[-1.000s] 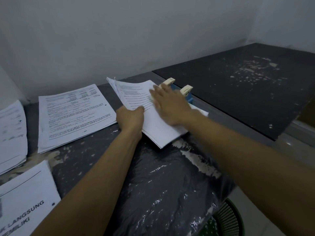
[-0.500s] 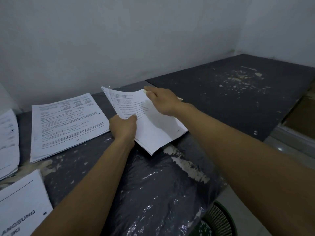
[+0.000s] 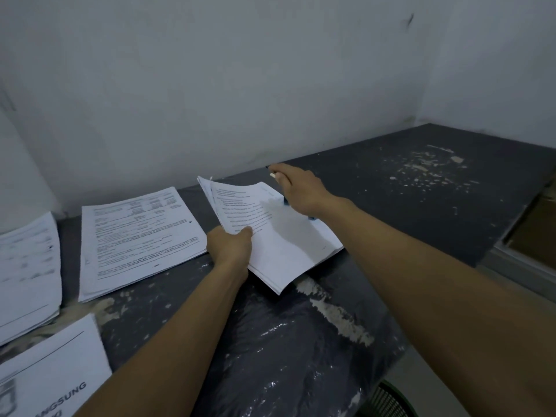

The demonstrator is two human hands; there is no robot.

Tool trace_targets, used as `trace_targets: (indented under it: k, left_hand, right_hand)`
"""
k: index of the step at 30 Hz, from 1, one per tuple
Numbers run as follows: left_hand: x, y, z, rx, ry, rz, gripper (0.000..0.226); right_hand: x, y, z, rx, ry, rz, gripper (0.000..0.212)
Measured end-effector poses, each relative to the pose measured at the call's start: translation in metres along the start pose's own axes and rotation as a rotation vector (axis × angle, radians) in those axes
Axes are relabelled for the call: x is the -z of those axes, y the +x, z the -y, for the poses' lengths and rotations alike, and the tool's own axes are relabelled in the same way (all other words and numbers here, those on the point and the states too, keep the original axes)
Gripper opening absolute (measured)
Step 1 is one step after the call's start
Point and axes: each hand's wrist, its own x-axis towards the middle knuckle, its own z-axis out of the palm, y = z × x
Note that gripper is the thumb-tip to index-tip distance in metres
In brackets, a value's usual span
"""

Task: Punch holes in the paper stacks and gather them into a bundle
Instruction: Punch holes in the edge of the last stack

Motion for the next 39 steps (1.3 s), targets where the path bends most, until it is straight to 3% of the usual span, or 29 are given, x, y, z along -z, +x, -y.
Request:
trace_targets:
  k: [10, 20, 24, 28, 32, 36, 39]
  left_hand:
    - [0.015, 0.000, -0.004, -0.046, 0.061, 0.027, 0.025]
    - [0.080, -0.005, -0.021, -0.144, 0.105, 0.052, 0.026]
    - [0.105, -0.003, -0.030, -0.174, 0.085, 0.070, 0.019]
    - [0.125, -0.006, -0.045, -0.178, 0.042, 0.088, 0.023]
    - [0.152, -0.014, -0.061, -0.199, 0.008, 0.105, 0.028]
    - [0.189, -0.030, -0.077, -0.206, 0.006, 0.086, 0.031]
    - [0.219, -0.046, -0.085, -0.175, 0.032, 0.073, 0.034]
  right_hand:
    - [0.003, 0.006, -0.003, -0.017, 0.060, 0.014, 0.039]
    - [0.011, 0.006, 0.005, -0.032, 0.057, 0.115, 0.039]
    - [0.009, -0.007, 0.021, 0.016, 0.014, -0.026, 0.034]
    - [-0.009, -0.027, 0.049, 0.119, 0.035, -0.138, 0.042]
    - [-0.027, -0.047, 0.073, 0.104, 0.205, -0.173, 0.048]
    - [-0.039, -0.065, 0.100, -0.092, 0.526, -0.067, 0.054]
    - [-0.040, -0.085, 0.120, -0.204, 0.797, 0.087, 0.035]
